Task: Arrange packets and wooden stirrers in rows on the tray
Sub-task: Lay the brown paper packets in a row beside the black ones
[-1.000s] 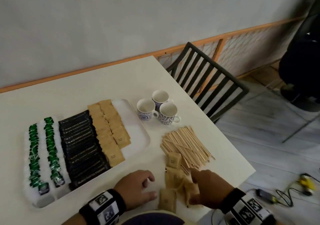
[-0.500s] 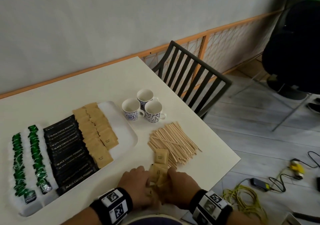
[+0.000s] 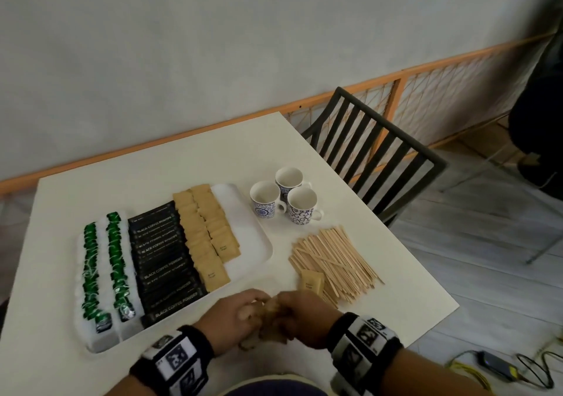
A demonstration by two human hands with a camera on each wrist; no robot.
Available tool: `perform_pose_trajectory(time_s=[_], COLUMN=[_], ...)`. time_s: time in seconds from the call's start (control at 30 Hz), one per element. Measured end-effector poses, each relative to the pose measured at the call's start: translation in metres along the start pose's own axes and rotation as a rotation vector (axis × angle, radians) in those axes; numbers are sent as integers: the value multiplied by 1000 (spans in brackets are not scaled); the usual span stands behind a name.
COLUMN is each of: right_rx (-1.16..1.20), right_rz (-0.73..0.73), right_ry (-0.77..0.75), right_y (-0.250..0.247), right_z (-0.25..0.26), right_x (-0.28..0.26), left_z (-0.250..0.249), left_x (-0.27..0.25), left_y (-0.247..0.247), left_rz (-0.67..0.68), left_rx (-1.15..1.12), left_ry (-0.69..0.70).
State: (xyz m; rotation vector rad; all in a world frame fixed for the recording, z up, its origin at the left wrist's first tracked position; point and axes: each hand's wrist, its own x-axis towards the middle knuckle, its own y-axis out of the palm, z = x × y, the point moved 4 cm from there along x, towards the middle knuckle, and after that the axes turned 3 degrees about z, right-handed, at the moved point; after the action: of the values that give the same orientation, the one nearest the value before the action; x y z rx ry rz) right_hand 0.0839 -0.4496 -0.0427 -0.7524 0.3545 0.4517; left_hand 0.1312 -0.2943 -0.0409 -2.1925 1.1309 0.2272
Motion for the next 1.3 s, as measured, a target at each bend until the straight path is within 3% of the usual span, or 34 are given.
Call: perform_pose_trajectory(time_s=[0.13, 0.27, 0.47, 0.63, 0.73, 0.9, 1.0, 1.13, 1.3], right_rx=[394, 681, 723, 713, 560, 26, -162, -281, -221], right_rz=[38, 77, 9, 4, -52, -218, -209, -129, -155], right_ry=[-53, -110, -96, -49, 21, 90, 71, 52, 92], right_y=[-21, -31, -37, -34, -36, -52, -55, -50, -45], right_z=[19, 37, 53, 52, 42, 39, 48, 55, 47], right_x=[6, 12, 32, 55, 75, 114, 138, 164, 181], left_z=[-7, -11, 11, 27, 41, 68, 77, 86, 95], left_x=[-16, -27, -35, -39, -42, -47, -47, -47, -45], left_y=[-37, -60, -78, -85, -97, -113, -119, -122, -120], left_rz=[-150, -206, -331, -349, -432, -523, -532, -518, -511], left_rx=[-226, -219, -77, -90, -47, -40, -55, -83, -141], left_ry=[59, 81, -13, -55, -122, -241, -273, -306, -333])
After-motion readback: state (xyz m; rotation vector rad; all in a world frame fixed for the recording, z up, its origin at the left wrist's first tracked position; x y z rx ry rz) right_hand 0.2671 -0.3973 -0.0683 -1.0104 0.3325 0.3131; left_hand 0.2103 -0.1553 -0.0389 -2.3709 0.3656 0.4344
